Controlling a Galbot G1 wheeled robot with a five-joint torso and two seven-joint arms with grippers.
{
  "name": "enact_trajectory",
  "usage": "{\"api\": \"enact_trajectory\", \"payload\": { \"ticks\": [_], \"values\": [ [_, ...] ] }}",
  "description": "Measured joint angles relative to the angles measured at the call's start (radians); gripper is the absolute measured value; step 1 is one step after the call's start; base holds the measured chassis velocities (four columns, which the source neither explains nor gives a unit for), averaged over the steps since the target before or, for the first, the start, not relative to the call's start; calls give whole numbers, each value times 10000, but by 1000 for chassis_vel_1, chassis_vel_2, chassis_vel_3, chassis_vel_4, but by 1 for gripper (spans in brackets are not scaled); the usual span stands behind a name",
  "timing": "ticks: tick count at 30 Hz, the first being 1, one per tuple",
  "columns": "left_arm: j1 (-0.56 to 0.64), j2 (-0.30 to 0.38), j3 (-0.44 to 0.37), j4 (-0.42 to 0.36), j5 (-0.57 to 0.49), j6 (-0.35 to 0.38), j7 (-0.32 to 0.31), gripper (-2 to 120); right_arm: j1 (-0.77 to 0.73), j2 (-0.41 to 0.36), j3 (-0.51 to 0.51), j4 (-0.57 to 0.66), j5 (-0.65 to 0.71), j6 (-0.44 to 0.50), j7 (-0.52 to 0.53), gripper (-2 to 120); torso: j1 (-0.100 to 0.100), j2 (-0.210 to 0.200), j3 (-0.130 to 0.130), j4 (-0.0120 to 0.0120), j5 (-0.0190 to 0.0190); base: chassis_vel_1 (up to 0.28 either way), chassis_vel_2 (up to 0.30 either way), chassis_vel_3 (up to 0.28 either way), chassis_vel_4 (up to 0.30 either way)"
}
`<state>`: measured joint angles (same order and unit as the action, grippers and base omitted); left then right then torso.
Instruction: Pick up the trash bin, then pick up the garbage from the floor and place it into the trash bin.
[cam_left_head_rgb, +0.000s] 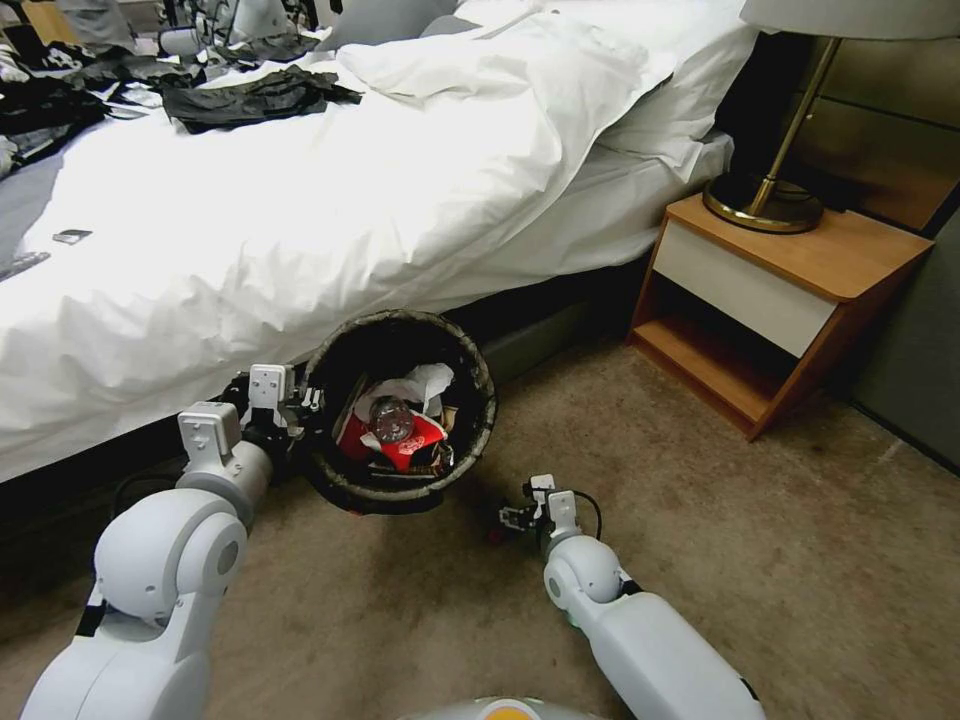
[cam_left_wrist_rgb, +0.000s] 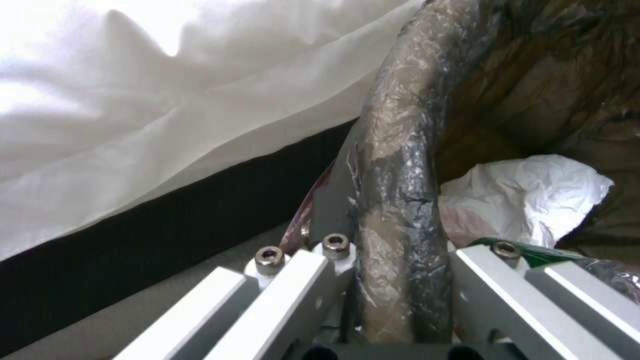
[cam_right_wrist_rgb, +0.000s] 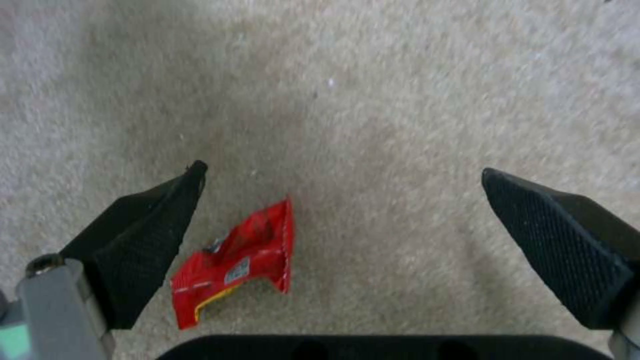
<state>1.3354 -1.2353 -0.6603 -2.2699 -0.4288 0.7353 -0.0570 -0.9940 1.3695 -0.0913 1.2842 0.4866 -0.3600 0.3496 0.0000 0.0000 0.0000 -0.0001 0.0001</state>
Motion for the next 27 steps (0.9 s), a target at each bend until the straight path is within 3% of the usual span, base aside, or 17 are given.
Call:
{"api": "enact_trajectory", "payload": {
  "ticks": [9, 27],
  "values": [
    [-2, -4, 11, 31, 29, 0, 39, 1, 369, 298, -204, -885, 34, 23, -55, 100, 0, 0, 0, 1, -1, 0, 0, 0, 0],
    [-18, 5, 69, 83, 45, 0, 70, 1, 350, 551, -599, -1407, 26, 183, -288, 100, 0, 0, 0, 1, -1, 0, 0, 0, 0]
  ]
}}
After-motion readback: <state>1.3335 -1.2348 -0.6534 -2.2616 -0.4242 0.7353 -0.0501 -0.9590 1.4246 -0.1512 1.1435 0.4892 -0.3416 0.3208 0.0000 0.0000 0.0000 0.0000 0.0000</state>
